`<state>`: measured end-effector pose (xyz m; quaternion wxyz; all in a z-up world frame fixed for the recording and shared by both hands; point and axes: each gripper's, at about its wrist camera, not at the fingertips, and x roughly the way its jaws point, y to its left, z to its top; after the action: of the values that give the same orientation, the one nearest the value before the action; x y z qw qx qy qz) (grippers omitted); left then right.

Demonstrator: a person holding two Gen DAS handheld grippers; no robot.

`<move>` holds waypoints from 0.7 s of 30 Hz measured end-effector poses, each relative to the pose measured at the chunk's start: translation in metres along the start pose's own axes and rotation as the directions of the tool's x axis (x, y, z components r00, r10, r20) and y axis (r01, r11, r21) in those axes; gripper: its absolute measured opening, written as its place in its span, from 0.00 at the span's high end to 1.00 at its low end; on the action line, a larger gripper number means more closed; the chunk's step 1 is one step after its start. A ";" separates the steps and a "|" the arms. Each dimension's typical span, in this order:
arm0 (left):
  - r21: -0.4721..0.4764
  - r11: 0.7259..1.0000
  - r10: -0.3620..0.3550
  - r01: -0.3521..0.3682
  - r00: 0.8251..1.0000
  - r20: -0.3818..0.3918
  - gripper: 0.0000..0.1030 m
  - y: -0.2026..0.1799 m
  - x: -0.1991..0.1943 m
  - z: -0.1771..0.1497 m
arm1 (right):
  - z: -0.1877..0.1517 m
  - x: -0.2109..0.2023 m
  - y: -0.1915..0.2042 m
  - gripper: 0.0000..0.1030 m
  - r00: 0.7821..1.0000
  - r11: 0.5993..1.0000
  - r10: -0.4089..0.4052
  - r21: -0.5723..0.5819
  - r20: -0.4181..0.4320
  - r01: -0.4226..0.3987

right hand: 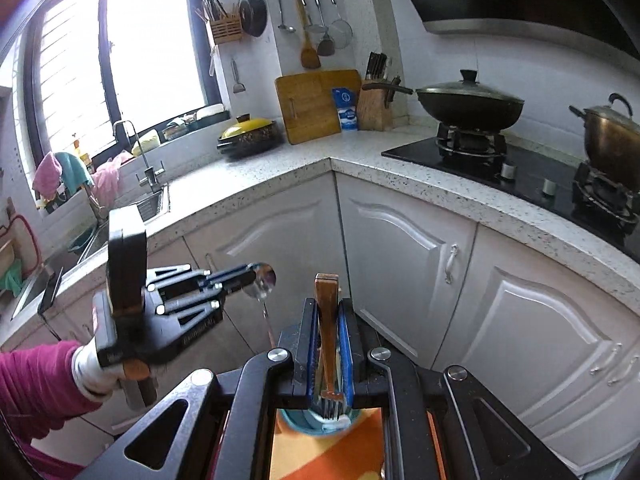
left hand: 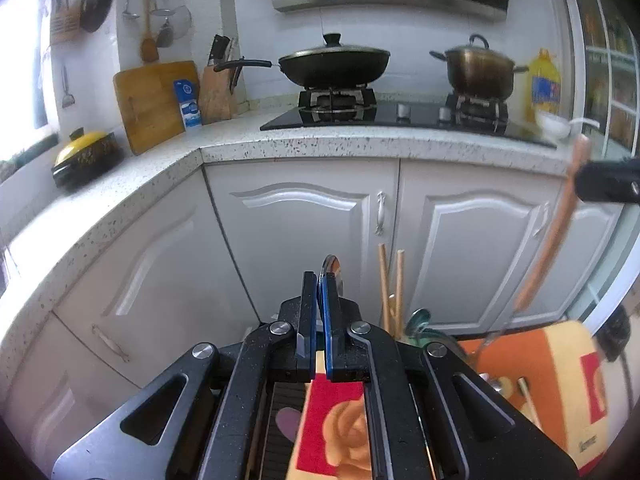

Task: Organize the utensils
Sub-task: 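Carry the metal spoon with the left tool to the cup while the right tool carries the fork, then release the spoon into the cup with the left tool while the right tool drops the fork in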

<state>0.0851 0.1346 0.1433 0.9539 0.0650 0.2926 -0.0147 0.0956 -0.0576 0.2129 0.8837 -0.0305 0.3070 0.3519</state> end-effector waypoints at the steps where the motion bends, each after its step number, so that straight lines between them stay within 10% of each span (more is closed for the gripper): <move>1: 0.008 1.000 0.004 -0.004 1.000 -0.004 0.99 -0.001 0.003 -0.001 | 0.001 0.009 -0.001 0.91 1.000 1.000 0.003 0.001 -0.009 -0.003; 21: 0.071 0.997 0.022 -0.018 0.998 -0.057 0.99 -0.028 0.047 -0.026 | -0.027 0.070 -0.022 0.91 0.992 0.999 0.019 0.034 -0.122 -0.015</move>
<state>0.1074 0.1111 0.0924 0.9423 0.1019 0.3187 -0.0136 0.1355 -0.0391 0.1482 0.8606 -0.0346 0.3667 0.3516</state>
